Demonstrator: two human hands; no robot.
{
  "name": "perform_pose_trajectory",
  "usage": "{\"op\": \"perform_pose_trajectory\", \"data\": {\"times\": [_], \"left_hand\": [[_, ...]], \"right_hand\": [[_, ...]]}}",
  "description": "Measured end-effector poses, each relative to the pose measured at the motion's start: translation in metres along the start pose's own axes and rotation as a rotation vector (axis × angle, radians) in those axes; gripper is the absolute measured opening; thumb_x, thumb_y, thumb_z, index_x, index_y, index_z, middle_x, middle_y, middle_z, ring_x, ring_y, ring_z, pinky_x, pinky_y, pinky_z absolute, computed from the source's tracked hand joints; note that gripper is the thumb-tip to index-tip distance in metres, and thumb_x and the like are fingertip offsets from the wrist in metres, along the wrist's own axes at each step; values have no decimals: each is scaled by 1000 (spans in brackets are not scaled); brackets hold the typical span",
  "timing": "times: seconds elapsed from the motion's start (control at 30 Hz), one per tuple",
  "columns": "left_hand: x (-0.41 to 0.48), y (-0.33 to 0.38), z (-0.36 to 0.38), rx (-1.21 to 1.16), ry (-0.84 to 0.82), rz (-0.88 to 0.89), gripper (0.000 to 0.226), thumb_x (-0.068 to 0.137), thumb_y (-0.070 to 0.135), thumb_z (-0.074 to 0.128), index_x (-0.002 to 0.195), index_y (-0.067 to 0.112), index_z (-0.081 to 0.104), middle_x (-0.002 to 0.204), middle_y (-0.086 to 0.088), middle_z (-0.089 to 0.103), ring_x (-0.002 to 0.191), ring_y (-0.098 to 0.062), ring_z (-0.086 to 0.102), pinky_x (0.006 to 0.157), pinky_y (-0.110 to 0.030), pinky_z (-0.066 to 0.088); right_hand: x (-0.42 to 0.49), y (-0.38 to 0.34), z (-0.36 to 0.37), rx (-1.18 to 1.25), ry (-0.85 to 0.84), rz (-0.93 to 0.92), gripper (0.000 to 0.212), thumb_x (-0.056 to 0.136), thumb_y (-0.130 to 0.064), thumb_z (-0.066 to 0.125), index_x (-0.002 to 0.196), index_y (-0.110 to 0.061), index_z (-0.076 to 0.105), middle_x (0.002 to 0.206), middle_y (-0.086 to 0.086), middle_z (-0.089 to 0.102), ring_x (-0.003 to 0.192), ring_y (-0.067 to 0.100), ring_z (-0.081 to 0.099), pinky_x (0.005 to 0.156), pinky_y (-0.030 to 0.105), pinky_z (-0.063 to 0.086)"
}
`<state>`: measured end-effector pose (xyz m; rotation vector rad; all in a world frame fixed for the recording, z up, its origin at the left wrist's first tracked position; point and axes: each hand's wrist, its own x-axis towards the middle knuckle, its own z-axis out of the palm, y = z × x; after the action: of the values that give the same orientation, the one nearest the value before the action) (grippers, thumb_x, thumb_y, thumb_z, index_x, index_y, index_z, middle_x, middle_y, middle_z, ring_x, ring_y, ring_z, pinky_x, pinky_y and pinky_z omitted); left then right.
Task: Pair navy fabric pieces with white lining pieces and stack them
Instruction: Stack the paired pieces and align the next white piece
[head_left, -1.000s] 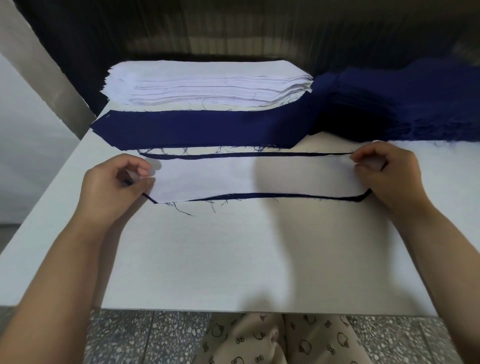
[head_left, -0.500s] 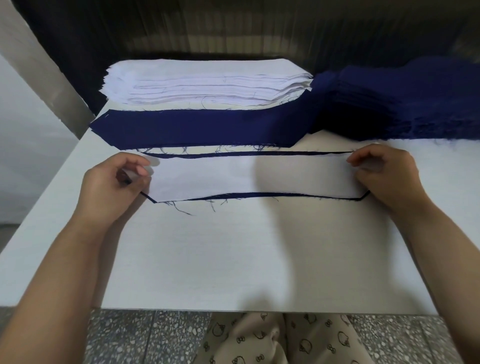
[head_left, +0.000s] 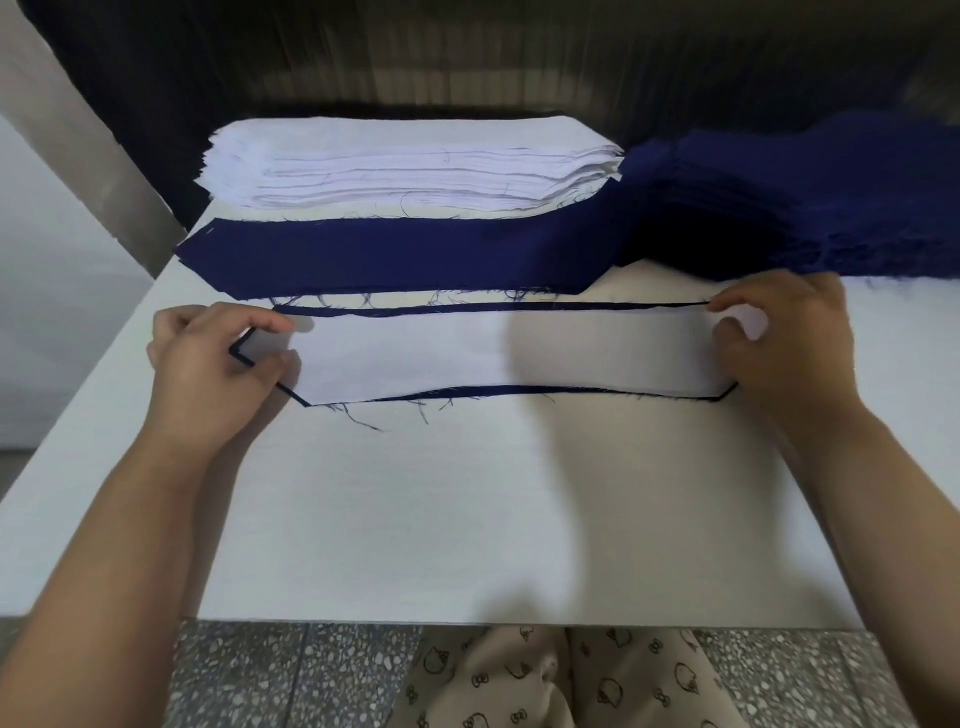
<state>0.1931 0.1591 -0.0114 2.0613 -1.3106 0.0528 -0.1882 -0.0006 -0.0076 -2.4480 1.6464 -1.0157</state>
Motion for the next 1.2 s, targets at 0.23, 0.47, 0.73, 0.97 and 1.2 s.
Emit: {"op": "perform_pose_trajectory", "data": {"times": [0.23, 0.47, 0.73, 0.97, 1.2], "left_hand": [[7, 7, 5, -53, -39, -27, 24, 86, 0, 60, 93, 23, 66, 96, 10, 62, 114, -21, 42, 105, -40, 33], [34, 54, 33, -42, -48, 59, 15, 87, 6, 61, 96, 11, 72, 101, -4, 69, 112, -36, 50, 102, -45, 34], [58, 134, 94, -155, -143, 103, 20, 89, 12, 57, 103, 22, 67, 106, 9, 66, 115, -23, 43, 77, -22, 16], [63, 187, 127, -206, -253, 155, 24, 91, 18, 55, 113, 26, 62, 115, 10, 61, 115, -18, 39, 80, -22, 17], [60, 207, 134, -186, -282, 203, 28, 92, 20, 55, 119, 26, 59, 122, 8, 57, 116, -19, 36, 83, -24, 20]], "right_hand": [[36, -16, -14, -124, 213, -120, 27, 86, -9, 49, 107, -4, 65, 110, 17, 57, 104, 43, 44, 85, 37, 30], [88, -21, -15, -237, 22, -83, 40, 94, -27, 49, 131, -12, 49, 135, 10, 45, 123, 34, 35, 94, 41, 29], [108, -14, -11, -244, -206, -23, 39, 95, -28, 51, 131, -12, 51, 130, 15, 50, 117, 34, 44, 90, 44, 39], [125, -9, -19, -209, -230, 7, 26, 99, -18, 42, 107, -5, 63, 100, 16, 61, 77, 22, 46, 69, 33, 32], [127, -8, -17, -53, -142, 117, 11, 92, -19, 57, 97, -13, 65, 90, 0, 57, 82, 14, 52, 74, 28, 39]]}}
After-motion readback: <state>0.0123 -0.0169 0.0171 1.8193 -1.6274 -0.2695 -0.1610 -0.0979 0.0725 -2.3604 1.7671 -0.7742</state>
